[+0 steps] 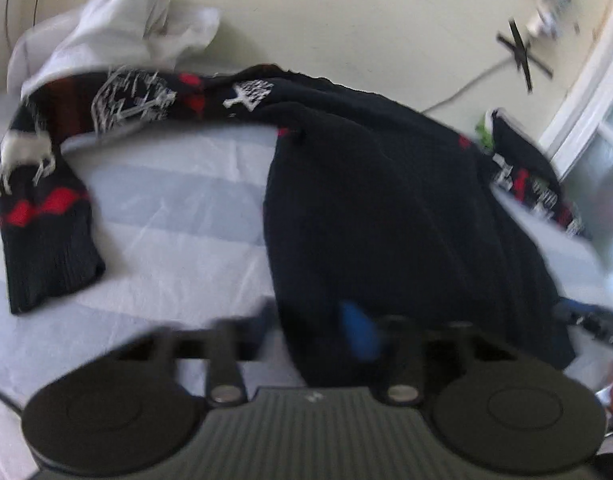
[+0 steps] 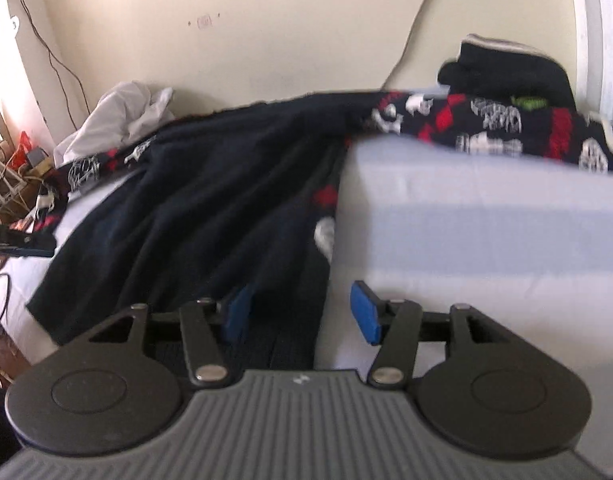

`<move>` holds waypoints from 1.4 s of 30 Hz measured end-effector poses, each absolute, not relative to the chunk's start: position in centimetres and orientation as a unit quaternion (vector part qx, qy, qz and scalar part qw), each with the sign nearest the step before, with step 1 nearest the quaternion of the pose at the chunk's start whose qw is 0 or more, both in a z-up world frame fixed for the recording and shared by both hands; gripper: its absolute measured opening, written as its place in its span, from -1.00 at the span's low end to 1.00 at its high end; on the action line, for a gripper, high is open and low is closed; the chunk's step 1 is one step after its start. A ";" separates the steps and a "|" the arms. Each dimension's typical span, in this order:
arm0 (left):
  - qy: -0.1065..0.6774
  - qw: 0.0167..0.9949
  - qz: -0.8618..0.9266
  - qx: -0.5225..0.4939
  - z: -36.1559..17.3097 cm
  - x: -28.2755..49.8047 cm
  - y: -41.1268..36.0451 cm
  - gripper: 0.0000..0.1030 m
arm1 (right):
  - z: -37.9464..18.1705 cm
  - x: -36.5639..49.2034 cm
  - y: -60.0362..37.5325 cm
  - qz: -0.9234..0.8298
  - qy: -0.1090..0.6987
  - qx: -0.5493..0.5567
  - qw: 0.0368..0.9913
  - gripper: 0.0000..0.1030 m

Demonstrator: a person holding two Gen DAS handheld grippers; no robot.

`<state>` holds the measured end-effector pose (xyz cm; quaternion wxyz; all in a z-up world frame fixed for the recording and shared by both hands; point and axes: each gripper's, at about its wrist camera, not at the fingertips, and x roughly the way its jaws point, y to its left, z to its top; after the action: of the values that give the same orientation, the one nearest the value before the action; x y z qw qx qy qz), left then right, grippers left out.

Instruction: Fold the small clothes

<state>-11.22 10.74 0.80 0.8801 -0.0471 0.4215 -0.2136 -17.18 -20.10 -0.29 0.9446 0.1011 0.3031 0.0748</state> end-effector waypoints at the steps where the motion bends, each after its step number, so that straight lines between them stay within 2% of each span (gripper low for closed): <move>1: 0.423 0.878 -0.220 -0.044 1.2 -11.5 10.4 -0.74 | -0.4 -17.5 -19.5 0.083 0.300 0.095 0.946 -0.76; 6: 0.415 0.878 -0.234 -0.046 5.2 -14.2 13.1 -0.76 | 2.0 -19.2 -19.4 0.100 0.276 0.101 0.951 -0.79; 7: 0.421 0.875 -0.235 -0.045 5.5 -14.7 13.6 -0.88 | 2.9 -20.2 -20.0 0.103 0.272 0.099 0.952 -0.80; 11: 0.475 0.850 -0.227 -0.022 2.9 -15.2 13.0 -0.80 | 2.8 -22.3 -21.0 0.102 0.333 0.063 0.935 -0.87; 14: 0.462 0.864 -0.194 -0.048 2.1 -14.4 14.7 -0.47 | 1.9 -21.3 -21.0 0.072 0.365 0.025 0.928 -0.80; 18: 0.388 0.906 -0.137 -0.098 4.5 -14.9 19.2 -0.14 | 6.0 -18.3 -22.0 0.065 0.287 0.056 0.954 -0.77; 19: 0.370 0.915 -0.120 -0.104 5.1 -15.3 20.4 -0.06 | 7.0 -17.3 -21.2 0.082 0.271 0.051 0.958 -0.73; 21: 0.346 0.928 -0.088 -0.106 5.8 -15.7 22.4 -0.04 | 8.5 -14.6 -18.4 0.129 0.249 0.038 0.959 -0.65; 23: 0.331 0.935 -0.059 -0.109 6.0 -16.1 24.1 -0.02 | 9.2 -11.0 -14.7 0.199 0.244 0.046 0.948 -0.43; 25: 0.322 0.938 -0.041 -0.123 5.8 -16.6 25.8 0.03 | 9.0 -7.2 -9.8 0.274 0.249 0.054 0.927 -0.32; 31: 0.327 0.930 -0.002 -0.166 4.7 -17.5 30.0 0.09 | 4.4 2.9 6.1 0.406 0.316 0.055 0.855 -0.10; 36: 0.325 0.928 0.024 -0.178 4.3 -18.3 31.8 0.22 | -0.1 7.0 14.9 0.423 0.371 0.037 0.826 -0.05; 37: 0.327 0.928 0.029 -0.178 4.3 -18.1 31.9 0.22 | 0.2 6.3 16.1 0.425 0.359 0.034 0.830 0.08; 38: 0.330 0.926 0.034 -0.178 4.3 -17.9 31.9 0.22 | 0.2 5.6 17.2 0.435 0.358 0.012 0.826 -0.15; 39: 0.333 0.925 0.039 -0.180 4.2 -17.5 31.9 0.22 | 0.5 4.3 18.1 0.437 0.343 -0.030 0.831 -0.60; 40: 0.334 0.924 0.042 -0.183 4.3 -17.1 31.9 0.22 | 0.7 3.9 19.0 0.447 0.344 -0.058 0.824 -0.79; 42: 0.330 0.924 0.041 -0.188 4.6 -16.3 31.6 0.22 | 1.7 4.0 18.6 0.467 0.354 -0.033 0.810 -0.80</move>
<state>-16.31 31.56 4.64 0.9240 -0.1882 0.3304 0.0407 4.04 18.65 1.67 0.8095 -0.0333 0.3539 0.4673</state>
